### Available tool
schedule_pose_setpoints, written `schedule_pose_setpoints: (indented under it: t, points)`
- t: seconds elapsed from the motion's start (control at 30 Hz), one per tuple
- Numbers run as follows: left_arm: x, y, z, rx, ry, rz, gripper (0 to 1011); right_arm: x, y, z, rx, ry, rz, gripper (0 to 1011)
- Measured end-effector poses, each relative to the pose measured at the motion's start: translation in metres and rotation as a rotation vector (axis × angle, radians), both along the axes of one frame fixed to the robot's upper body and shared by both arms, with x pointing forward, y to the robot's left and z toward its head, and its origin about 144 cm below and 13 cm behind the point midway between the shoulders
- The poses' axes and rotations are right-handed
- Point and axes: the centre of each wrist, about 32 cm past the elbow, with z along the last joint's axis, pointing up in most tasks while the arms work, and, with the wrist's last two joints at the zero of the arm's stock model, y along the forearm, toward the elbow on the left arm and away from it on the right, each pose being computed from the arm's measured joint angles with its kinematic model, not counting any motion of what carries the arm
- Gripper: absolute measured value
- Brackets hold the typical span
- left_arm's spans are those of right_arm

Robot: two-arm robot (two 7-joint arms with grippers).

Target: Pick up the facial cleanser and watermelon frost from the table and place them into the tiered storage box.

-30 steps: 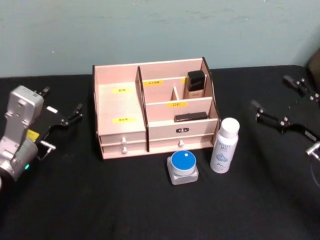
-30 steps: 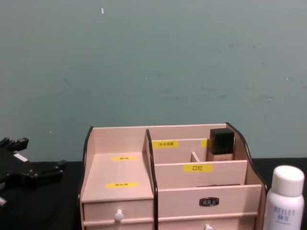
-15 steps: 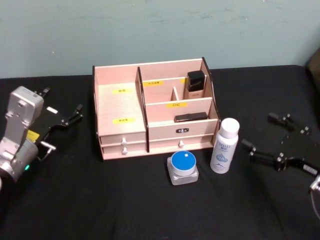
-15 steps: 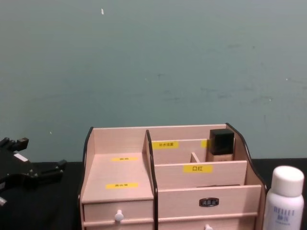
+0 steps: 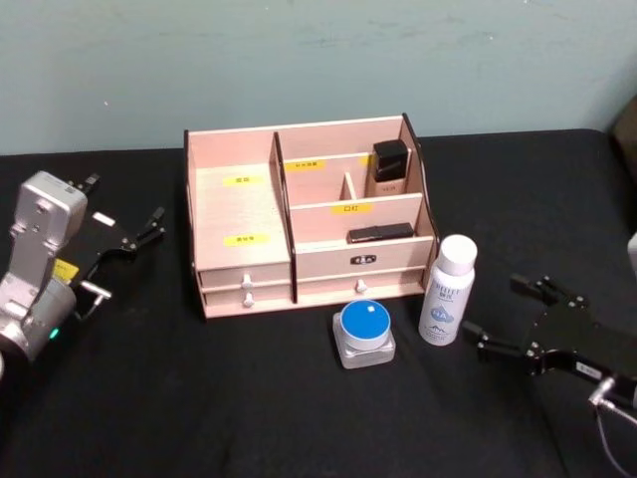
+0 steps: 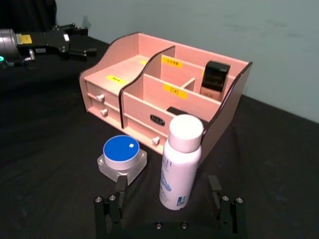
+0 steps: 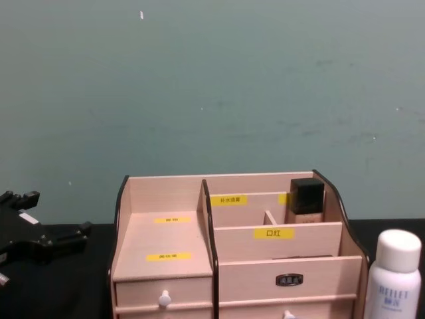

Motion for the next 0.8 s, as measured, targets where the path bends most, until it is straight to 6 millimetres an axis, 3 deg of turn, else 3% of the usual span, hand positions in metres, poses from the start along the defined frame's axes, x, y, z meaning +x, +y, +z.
schedule_pose_setpoints:
  t: [0.8]
  points:
    - [0.0,0.0,0.0,0.0,0.0,0.0,1010,0.033,0.016,-0.025,-0.017,-0.028,0.024,1002]
